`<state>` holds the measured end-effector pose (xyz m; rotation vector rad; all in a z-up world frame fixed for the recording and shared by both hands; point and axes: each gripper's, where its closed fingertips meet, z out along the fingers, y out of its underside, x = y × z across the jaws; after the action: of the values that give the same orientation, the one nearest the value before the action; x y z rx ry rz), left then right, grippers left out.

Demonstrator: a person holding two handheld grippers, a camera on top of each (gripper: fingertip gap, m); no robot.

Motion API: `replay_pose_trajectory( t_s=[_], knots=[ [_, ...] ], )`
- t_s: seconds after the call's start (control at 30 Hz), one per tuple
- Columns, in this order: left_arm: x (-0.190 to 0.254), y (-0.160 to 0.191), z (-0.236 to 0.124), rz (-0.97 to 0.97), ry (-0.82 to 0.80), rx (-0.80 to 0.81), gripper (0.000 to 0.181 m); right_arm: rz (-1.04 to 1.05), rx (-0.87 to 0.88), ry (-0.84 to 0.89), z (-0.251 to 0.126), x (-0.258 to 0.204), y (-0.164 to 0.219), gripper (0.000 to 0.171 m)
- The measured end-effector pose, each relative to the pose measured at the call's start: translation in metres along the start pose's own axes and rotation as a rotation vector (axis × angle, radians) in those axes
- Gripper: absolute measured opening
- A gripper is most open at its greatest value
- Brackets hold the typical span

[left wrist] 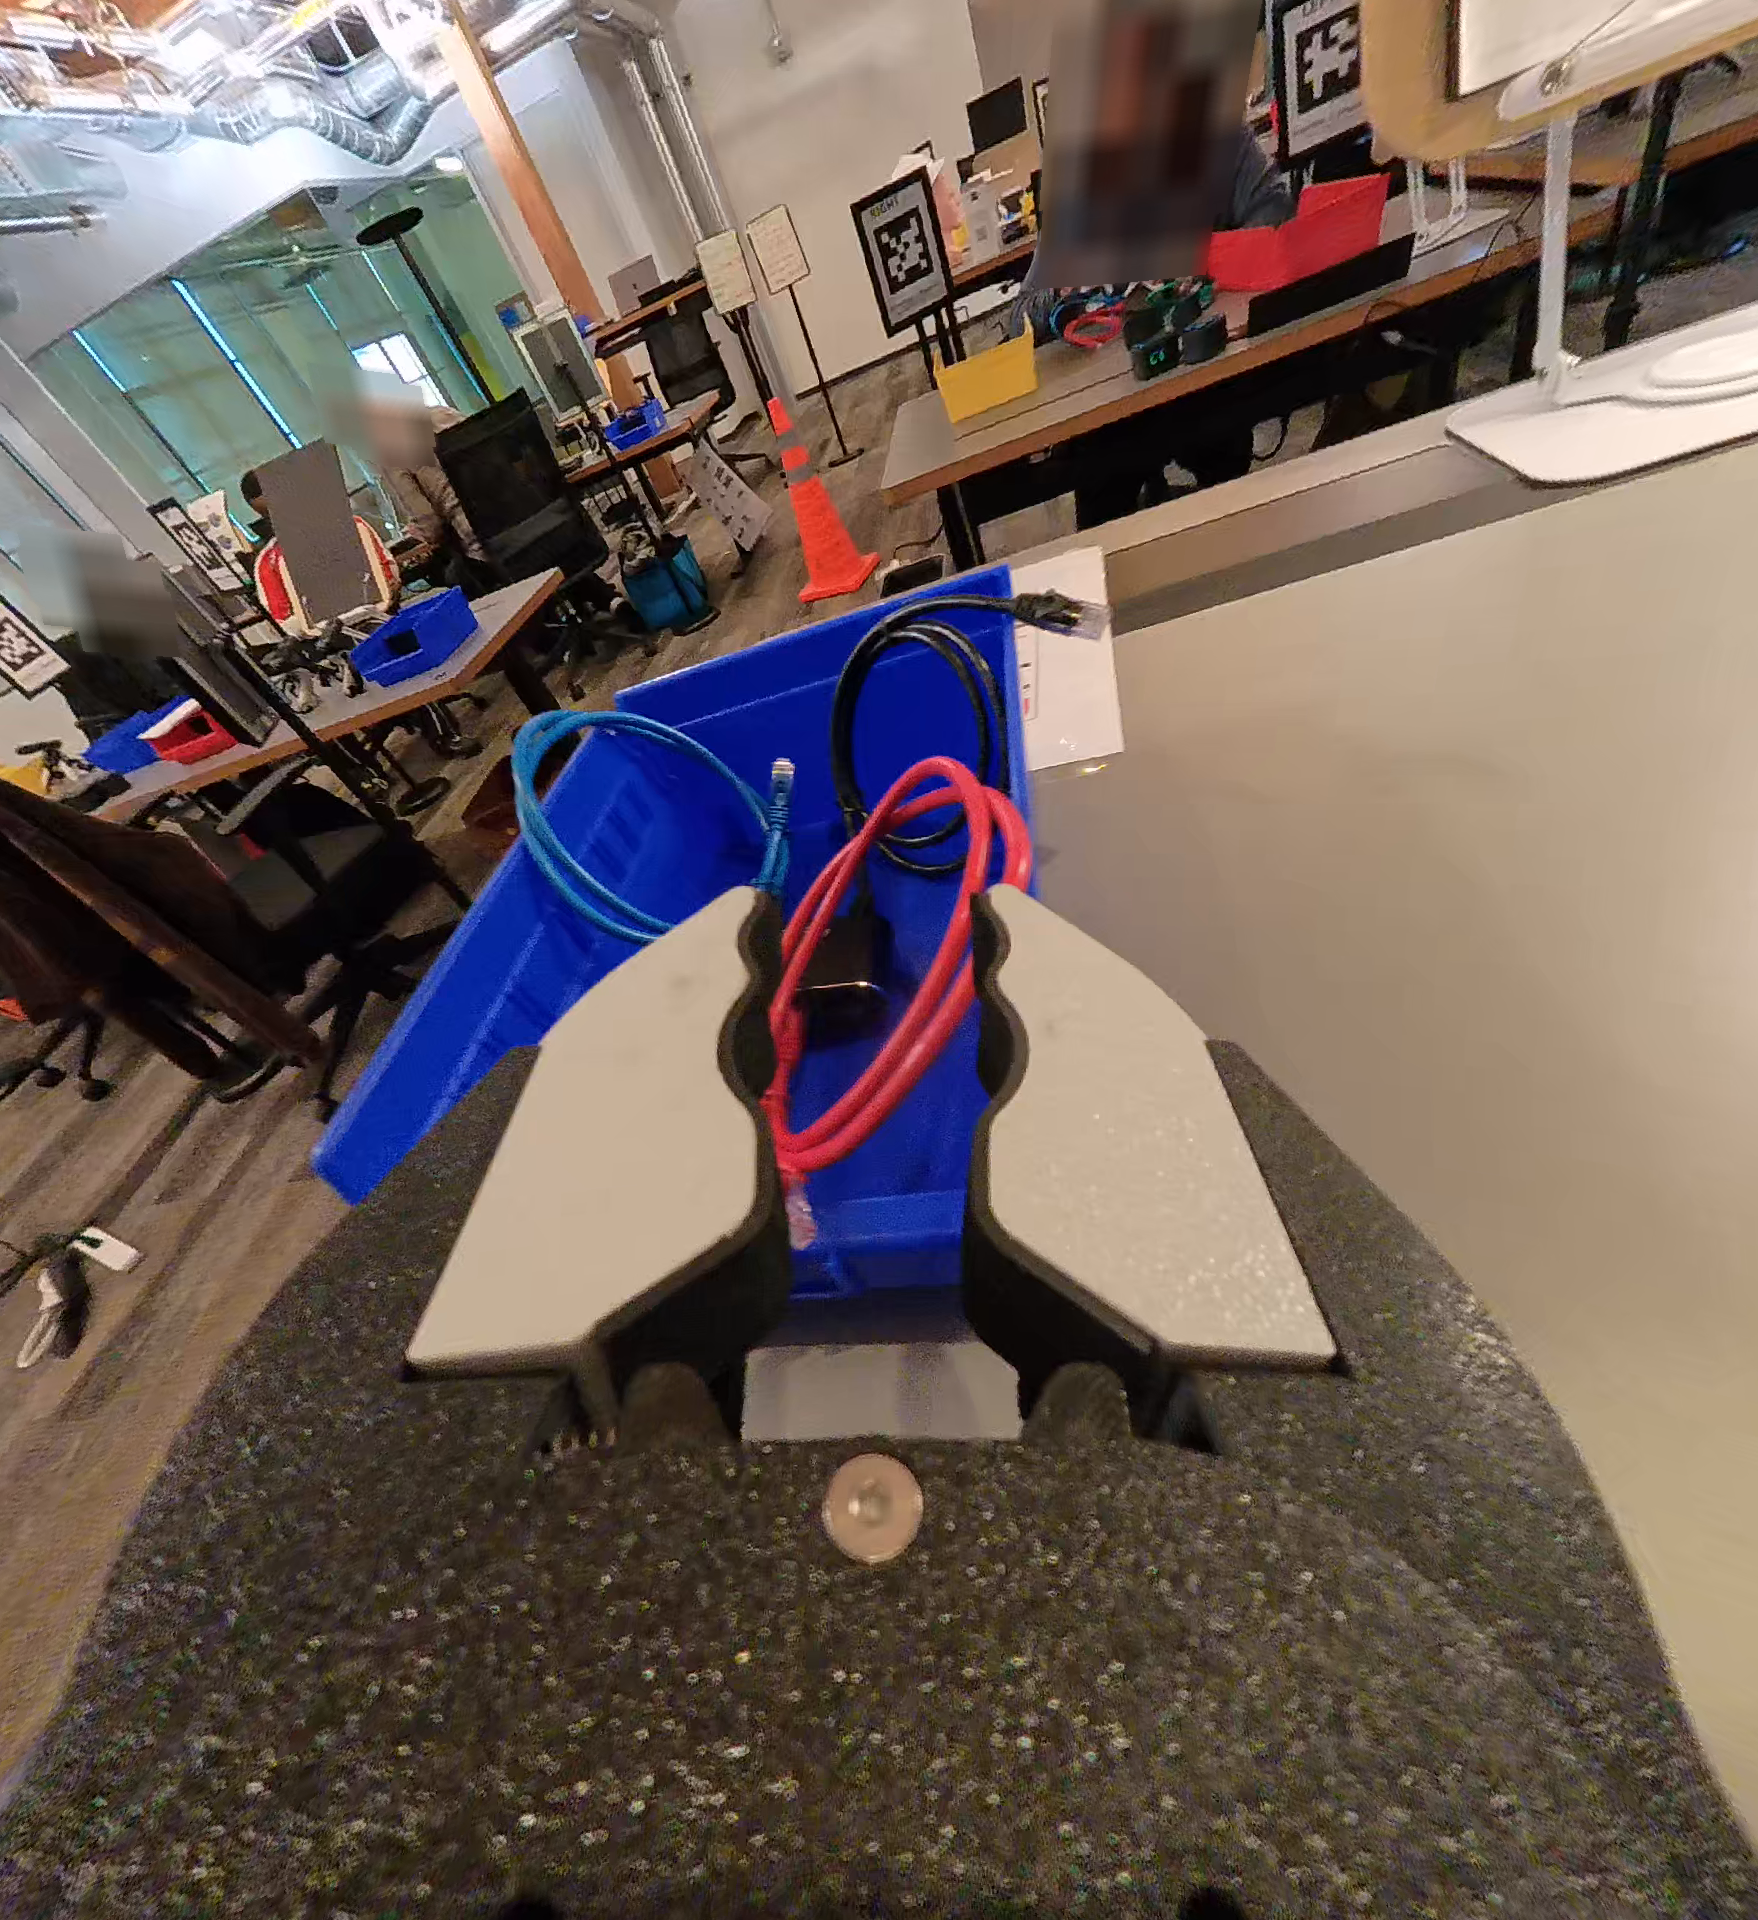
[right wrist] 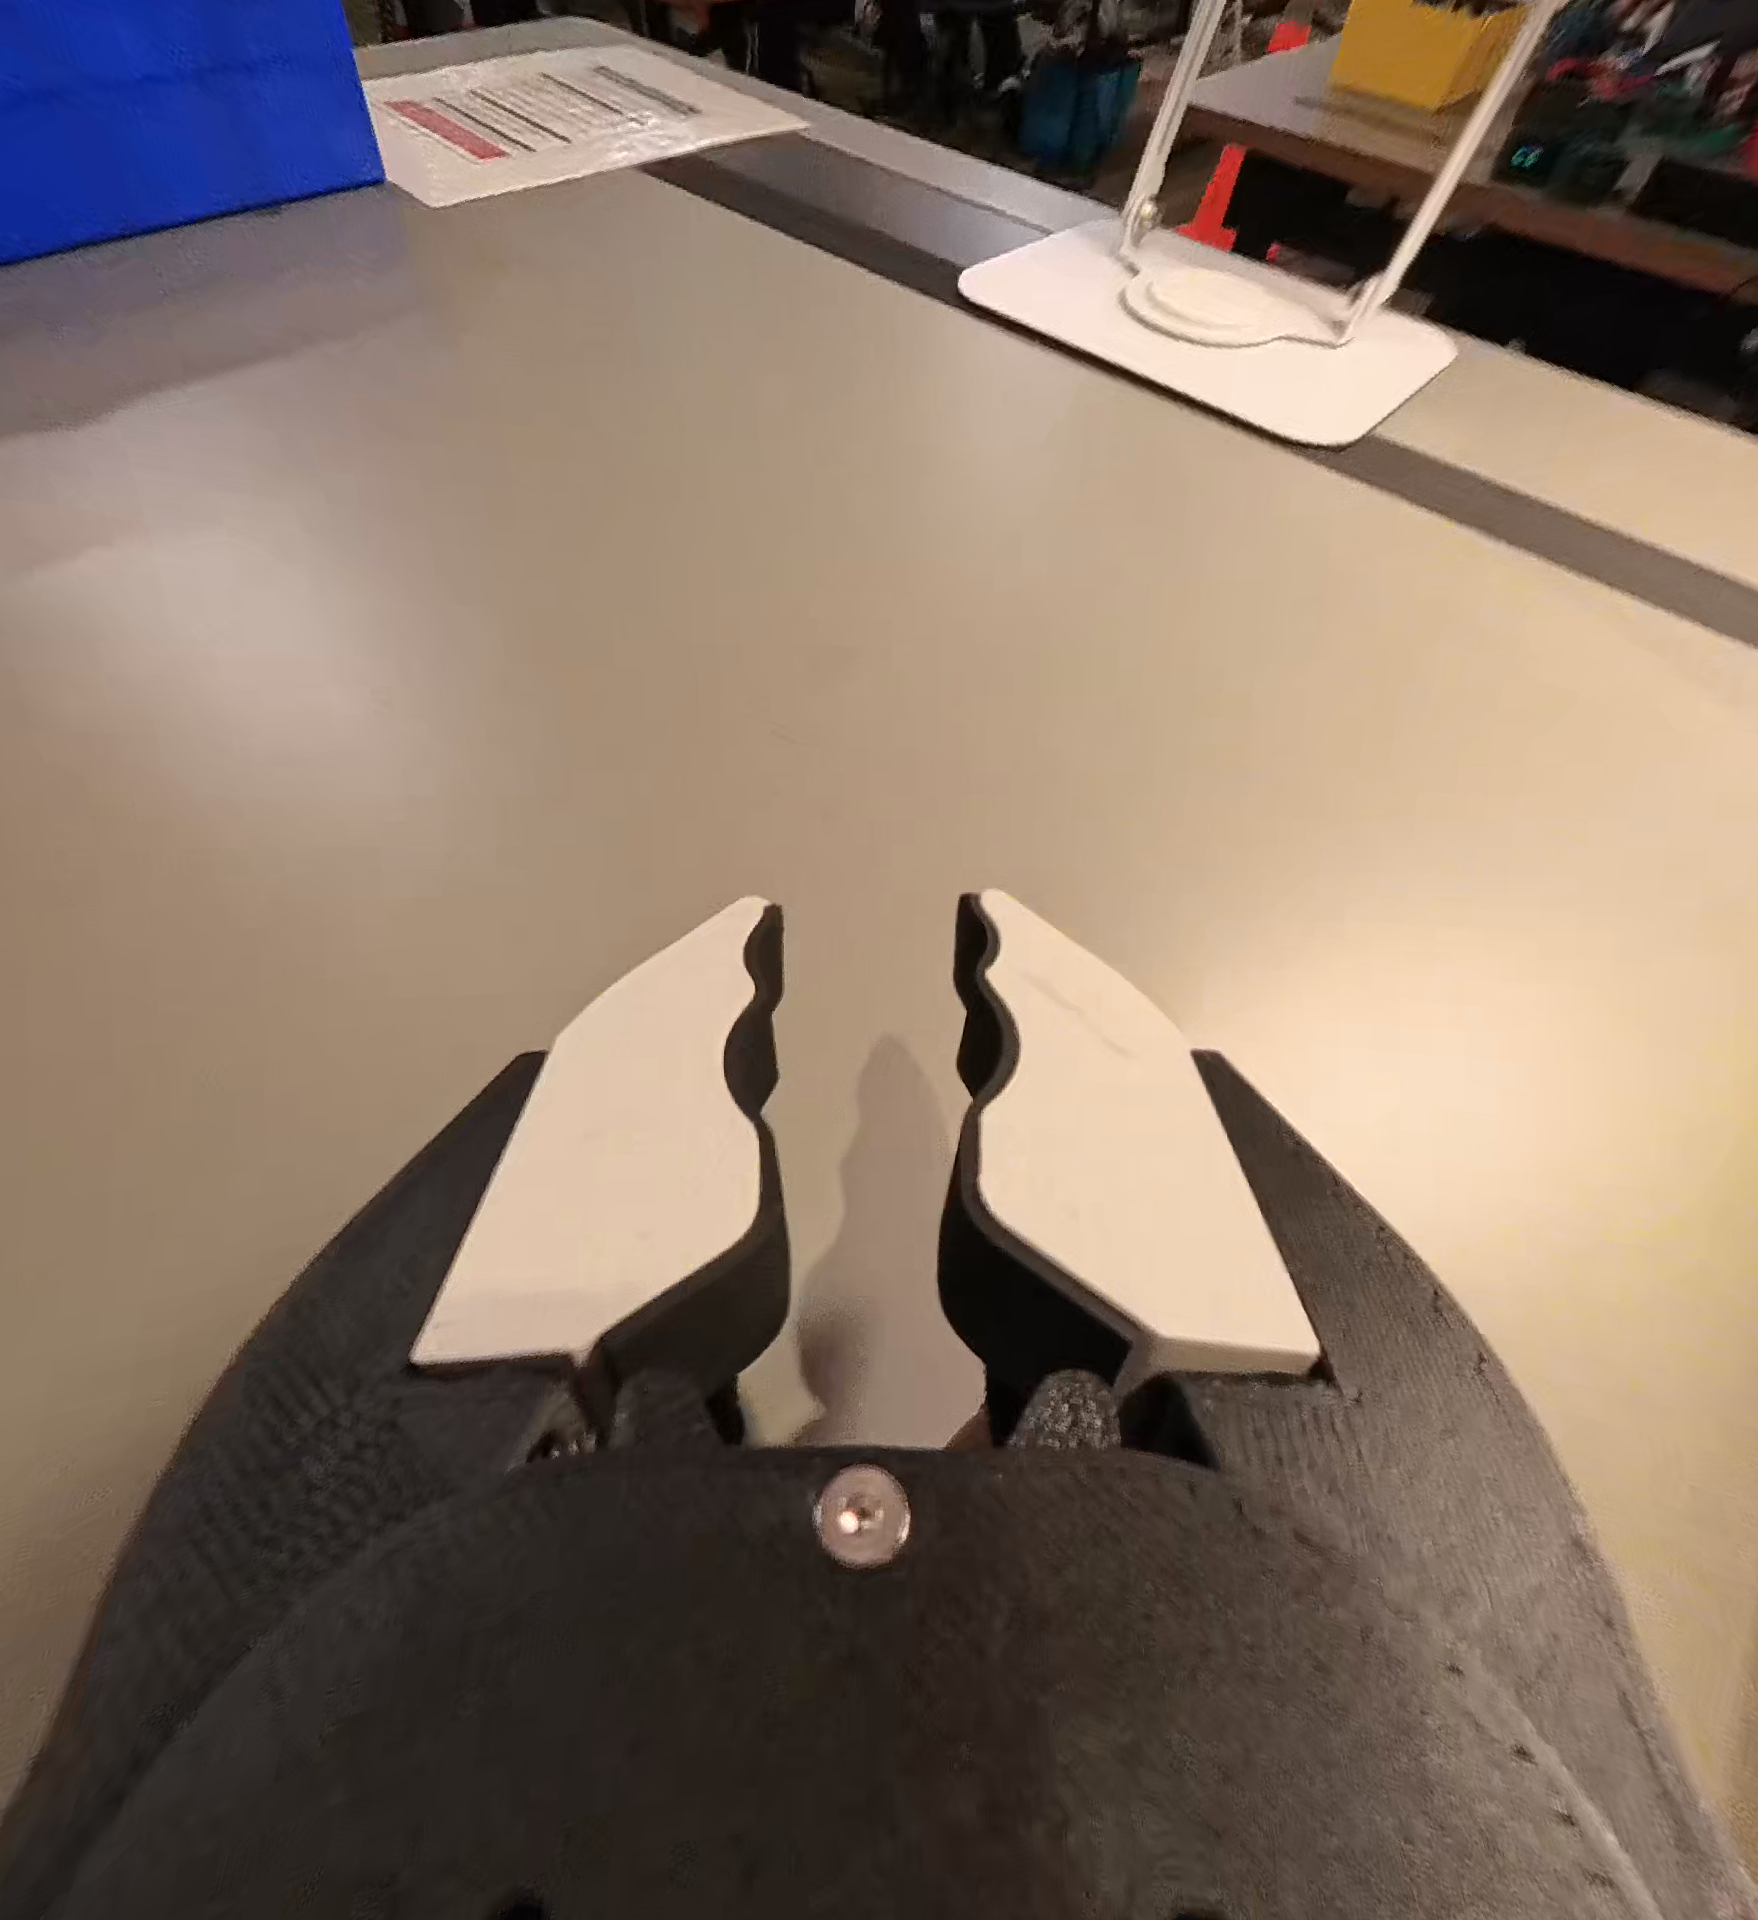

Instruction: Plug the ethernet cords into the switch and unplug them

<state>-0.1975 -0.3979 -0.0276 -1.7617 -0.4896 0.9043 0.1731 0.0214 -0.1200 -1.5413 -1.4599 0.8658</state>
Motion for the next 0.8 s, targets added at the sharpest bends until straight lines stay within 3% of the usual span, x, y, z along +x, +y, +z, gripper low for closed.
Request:
replay_pose_trajectory(
  t_s=[0.1,0.3,0.53,0.67,0.7,0.8],
  knots=[
    [-0.021,0.003,0.006,0.072,-0.014,-0.048,0.036,0.012,-0.041,-0.006,0.011,0.002,0.004,0.031],
    [-0.034,0.037,0.055,0.231,0.197,-0.322,0.044,0.046,-0.003,-0.019,0.005,0.007,0.001,0.030],
    [-0.009,0.088,0.117,0.379,0.481,-0.679,0.064,0.046,0.013,-0.019,0.003,0.007,0.000,0.031],
    [-0.008,0.106,0.143,0.552,0.496,-0.773,0.070,0.034,0.018,-0.024,0.002,0.006,-0.001,0.031],
    [-0.009,0.106,0.150,0.569,0.482,-0.770,0.068,0.031,0.017,-0.026,0.002,0.005,-0.001,0.031],
    [-0.011,0.098,0.165,0.580,0.442,-0.710,0.022,0.025,0.011,-0.029,0.003,0.004,0.000,0.032]
  ],
)
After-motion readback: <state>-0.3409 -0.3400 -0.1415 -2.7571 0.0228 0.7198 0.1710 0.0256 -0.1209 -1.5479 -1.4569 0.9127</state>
